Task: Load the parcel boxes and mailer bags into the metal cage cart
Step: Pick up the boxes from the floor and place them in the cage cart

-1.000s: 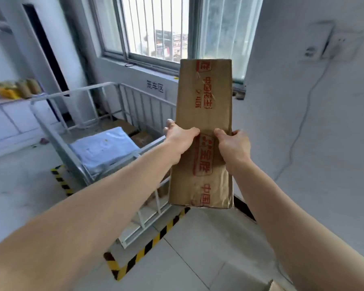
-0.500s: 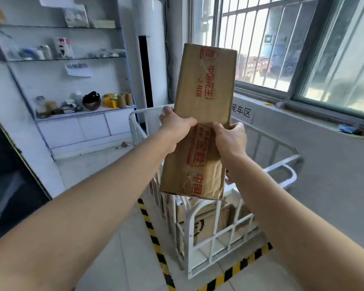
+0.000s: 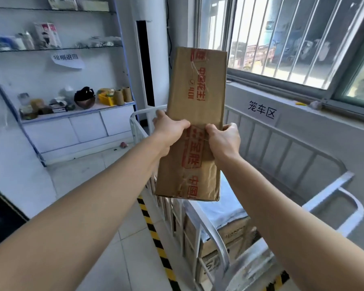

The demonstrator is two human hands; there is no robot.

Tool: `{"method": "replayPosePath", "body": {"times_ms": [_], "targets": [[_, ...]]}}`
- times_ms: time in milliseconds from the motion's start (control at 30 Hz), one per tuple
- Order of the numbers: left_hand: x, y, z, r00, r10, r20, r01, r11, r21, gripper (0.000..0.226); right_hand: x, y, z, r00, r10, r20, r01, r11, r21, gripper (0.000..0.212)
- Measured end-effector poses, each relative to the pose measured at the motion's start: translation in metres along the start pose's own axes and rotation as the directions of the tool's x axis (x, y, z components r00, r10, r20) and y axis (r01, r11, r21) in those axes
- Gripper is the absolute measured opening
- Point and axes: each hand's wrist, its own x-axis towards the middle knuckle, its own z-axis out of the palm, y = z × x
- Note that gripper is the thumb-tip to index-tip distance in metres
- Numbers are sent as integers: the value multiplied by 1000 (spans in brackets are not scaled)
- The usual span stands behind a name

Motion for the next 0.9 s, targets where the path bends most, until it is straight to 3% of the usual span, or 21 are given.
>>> {"method": "replayPosePath", "body": {"times_ms": [200, 400, 700, 900], "targets": [[99, -1, -31, 999, 6, -44, -3, 998, 60, 62, 66, -8, 86, 997, 33, 66, -34, 999, 12, 28], [203, -11, -55, 1000, -4, -26, 5, 999, 41, 68, 127, -17, 166, 998, 33, 50, -32, 999, -21, 33], [355, -27, -50, 975, 8, 222, -16, 999, 34, 72, 208, -5, 255, 979, 113, -170, -118, 993, -17, 34], [408, -38, 5, 874, -60, 483, 43, 998, 46, 78, 256, 25, 252, 913, 206, -353, -228, 974, -20, 33]]}}
